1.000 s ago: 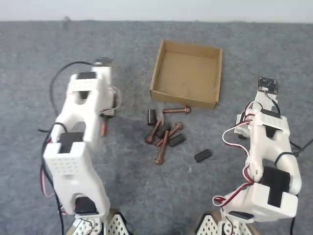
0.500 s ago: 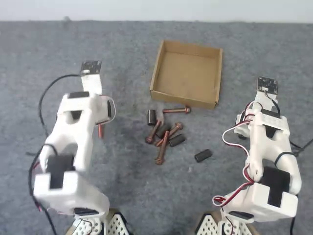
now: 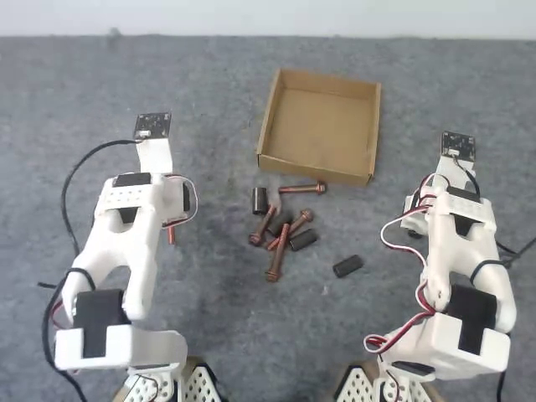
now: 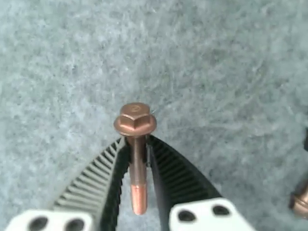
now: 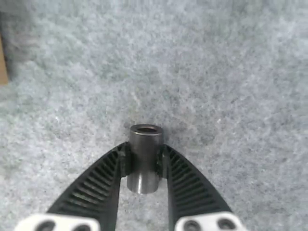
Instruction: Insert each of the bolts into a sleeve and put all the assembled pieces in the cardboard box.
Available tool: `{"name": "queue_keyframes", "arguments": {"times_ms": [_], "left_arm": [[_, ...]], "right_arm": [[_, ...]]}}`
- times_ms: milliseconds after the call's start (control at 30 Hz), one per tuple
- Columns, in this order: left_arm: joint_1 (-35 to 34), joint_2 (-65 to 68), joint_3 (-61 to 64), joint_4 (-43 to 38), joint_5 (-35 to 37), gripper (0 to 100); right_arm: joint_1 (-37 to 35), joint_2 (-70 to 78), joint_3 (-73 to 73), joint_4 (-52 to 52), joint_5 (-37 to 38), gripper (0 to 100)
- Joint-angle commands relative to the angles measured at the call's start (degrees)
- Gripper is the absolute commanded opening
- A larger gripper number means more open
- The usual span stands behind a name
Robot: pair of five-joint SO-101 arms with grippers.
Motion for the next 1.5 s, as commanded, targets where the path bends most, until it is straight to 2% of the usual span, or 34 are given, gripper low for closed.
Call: {"name": "queue_keyframes", "arguments": {"times_ms": [0,700,800,1033,1200,1467], "left_arm": [[-0.1,-0.3,-3.4,-0.9,1.0,10],[0.0,1.3,-3.7,-1.3,0.6,11],[0.8,5.3,-7.4,-0.7,1.0,11],[0.9,15.2,-19.6,6.5,1.1,11],[1.8,16.5,-20.8,8.0,-0.6,1],[1.8,16.0,-19.6,8.4,-3.0,1]], "right_arm": [[-0.7,-0.4,-3.2,0.5,-0.4,0.6],[-0.6,-0.4,-3.5,0.1,-0.3,0.6],[-0.6,-0.4,-3.5,0.1,-0.3,0.6],[-0.5,-0.4,-3.5,0.3,-0.3,0.6],[-0.5,-0.4,-3.5,0.4,-0.3,0.6],[-0.4,-0.6,-3.5,0.4,-0.3,0.6]]}}
